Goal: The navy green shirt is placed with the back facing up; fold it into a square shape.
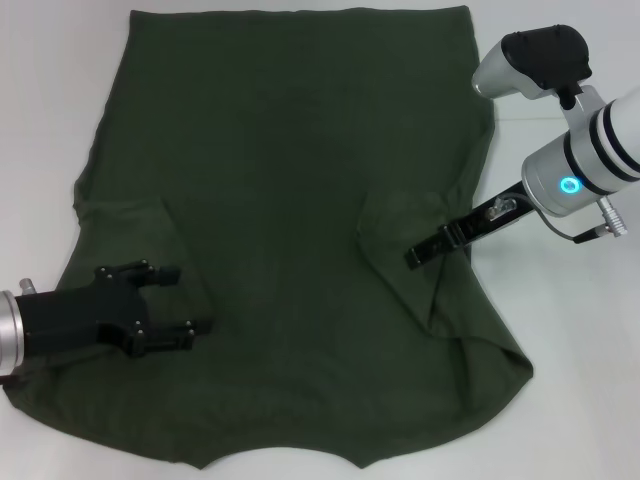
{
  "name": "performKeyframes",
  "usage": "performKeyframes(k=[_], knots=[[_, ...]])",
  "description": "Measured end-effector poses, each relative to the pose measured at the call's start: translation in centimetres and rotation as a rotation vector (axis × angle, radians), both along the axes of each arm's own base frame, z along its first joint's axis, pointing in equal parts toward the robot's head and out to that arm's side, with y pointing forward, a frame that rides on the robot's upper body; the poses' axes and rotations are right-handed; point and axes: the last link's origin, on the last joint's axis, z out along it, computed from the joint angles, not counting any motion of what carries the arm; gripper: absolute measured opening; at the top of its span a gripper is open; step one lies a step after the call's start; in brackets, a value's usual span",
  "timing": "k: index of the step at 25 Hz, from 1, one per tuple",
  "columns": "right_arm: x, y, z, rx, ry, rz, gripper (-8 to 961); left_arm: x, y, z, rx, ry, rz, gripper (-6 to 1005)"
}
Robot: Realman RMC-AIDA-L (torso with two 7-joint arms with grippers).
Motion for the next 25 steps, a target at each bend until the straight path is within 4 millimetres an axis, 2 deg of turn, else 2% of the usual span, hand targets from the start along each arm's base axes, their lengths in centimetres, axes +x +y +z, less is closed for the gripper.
performKeyframes(k=[13, 25], knots=[[0.2, 0.0, -1.8, 0.046, 0.035, -0.020, 917, -0.2, 0.1, 0.0, 0.011, 0.012, 0.001, 859], [0.1, -0.3, -2.0, 0.041, 0.064, -0.036, 915, -0.2, 0.2, 0.0, 0.016, 0.021, -0.003, 860]])
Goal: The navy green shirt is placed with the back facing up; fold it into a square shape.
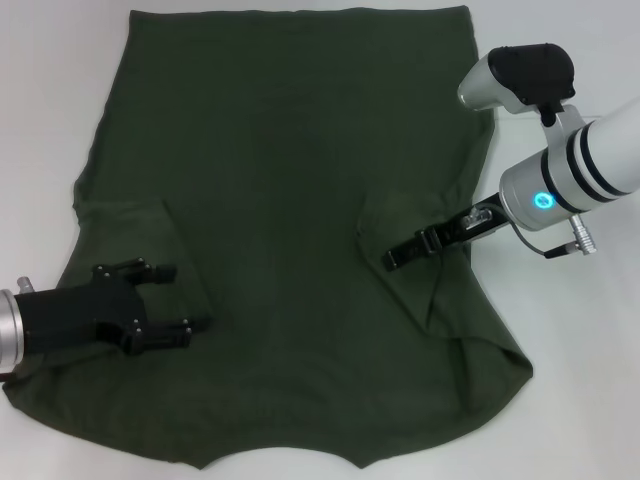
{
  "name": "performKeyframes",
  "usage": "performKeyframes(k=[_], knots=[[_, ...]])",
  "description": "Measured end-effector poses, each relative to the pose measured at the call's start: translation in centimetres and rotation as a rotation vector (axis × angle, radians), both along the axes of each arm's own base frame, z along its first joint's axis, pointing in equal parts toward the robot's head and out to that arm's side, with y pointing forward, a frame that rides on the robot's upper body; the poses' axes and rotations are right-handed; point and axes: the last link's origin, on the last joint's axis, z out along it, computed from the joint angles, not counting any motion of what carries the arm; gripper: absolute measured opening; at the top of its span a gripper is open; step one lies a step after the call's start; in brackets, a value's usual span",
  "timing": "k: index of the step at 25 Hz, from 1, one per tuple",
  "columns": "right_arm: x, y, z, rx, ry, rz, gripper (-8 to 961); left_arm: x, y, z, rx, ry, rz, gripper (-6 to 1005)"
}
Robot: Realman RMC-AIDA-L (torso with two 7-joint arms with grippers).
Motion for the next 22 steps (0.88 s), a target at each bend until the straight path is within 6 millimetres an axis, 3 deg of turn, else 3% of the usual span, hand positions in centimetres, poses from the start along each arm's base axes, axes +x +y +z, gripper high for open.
performKeyframes(k=[11, 22], knots=[[0.30, 0.49, 0.89, 0.017, -0.033, 0.009, 913, 0.18, 0.23, 0.02, 0.001, 0.005, -0.006, 859], [0.37, 0.15, 0.45, 0.000, -0.032, 0.011, 881, 0.30, 0.40, 0.07, 0.002, 0.006, -0.010, 859]])
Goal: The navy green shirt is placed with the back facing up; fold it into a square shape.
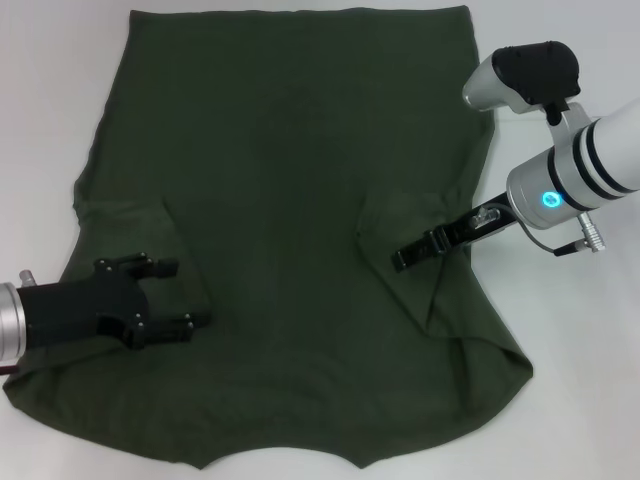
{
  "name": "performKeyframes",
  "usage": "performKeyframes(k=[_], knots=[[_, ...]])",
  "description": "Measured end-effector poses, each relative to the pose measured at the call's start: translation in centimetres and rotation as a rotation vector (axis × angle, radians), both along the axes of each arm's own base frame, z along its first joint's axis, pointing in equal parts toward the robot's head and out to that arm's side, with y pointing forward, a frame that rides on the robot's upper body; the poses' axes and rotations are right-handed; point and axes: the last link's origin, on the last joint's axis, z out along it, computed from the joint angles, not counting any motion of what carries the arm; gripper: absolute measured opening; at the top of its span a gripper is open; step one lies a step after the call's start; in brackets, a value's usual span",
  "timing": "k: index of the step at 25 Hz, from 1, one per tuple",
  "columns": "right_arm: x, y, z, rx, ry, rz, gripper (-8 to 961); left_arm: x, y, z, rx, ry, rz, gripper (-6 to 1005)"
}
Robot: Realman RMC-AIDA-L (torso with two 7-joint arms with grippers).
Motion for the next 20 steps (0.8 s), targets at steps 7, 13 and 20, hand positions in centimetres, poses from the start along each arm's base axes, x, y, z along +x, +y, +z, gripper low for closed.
performKeyframes(k=[7, 13, 20], knots=[[0.27, -0.08, 0.08, 0.002, -0.002, -0.004, 860, 0.06, 0.15, 0.03, 0.004, 0.003, -0.001, 859], [0.51, 0.12, 0.42, 0.017, -0.008, -0.005, 584, 0.08, 0.23, 0.09, 0.005, 0.005, -0.002, 859], [0.67, 0.40, 0.59, 0.035, -0.019, 0.015, 327, 0.08, 0.28, 0.13, 0.007, 0.007, -0.003, 859]])
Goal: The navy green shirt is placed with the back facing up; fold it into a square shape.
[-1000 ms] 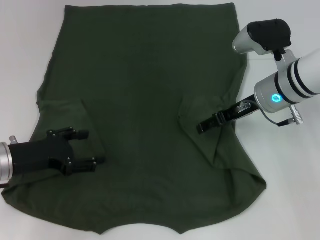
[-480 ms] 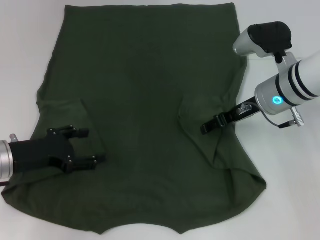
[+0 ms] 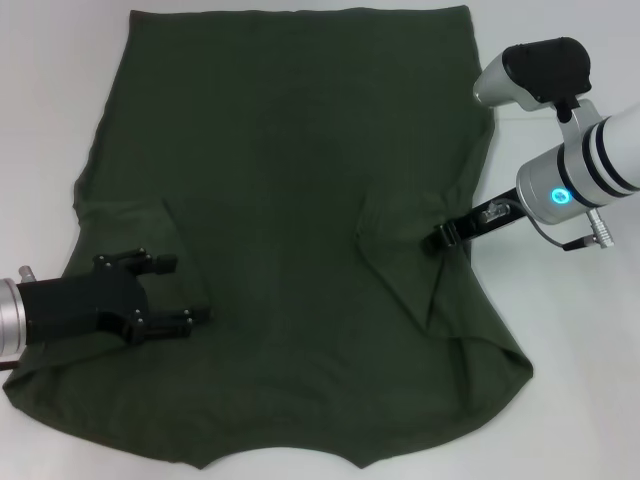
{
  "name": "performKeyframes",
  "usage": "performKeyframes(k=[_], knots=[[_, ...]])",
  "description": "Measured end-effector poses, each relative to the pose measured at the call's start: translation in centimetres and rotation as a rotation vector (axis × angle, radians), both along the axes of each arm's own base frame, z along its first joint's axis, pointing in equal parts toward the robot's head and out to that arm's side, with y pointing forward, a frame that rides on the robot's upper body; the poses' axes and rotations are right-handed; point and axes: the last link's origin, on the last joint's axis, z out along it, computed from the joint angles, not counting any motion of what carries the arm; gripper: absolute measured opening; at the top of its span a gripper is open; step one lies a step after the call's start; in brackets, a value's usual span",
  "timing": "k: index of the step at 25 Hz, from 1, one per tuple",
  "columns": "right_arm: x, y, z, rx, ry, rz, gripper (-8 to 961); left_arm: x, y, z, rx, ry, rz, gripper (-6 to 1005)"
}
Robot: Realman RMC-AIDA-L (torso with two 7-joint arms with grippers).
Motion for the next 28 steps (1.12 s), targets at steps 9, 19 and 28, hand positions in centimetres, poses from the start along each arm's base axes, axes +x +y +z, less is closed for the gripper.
performKeyframes(k=[9, 19, 28], knots=[[0.1, -0.2, -0.1, -0.014, -0.001, 0.015, 128, -0.1, 0.0, 0.1, 0.004, 0.001, 0.002, 858], [-1.4, -0.5, 1.3, -0.047, 0.109, 0.060, 42, -0.1, 0.1, 0.1, 0.004, 0.004, 0.001, 858], [-4.0, -1.6, 0.4, -0.148, 0.190, 0.103, 65, -0.1, 0.2, 0.3, 0.008, 0.005, 0.001, 858]])
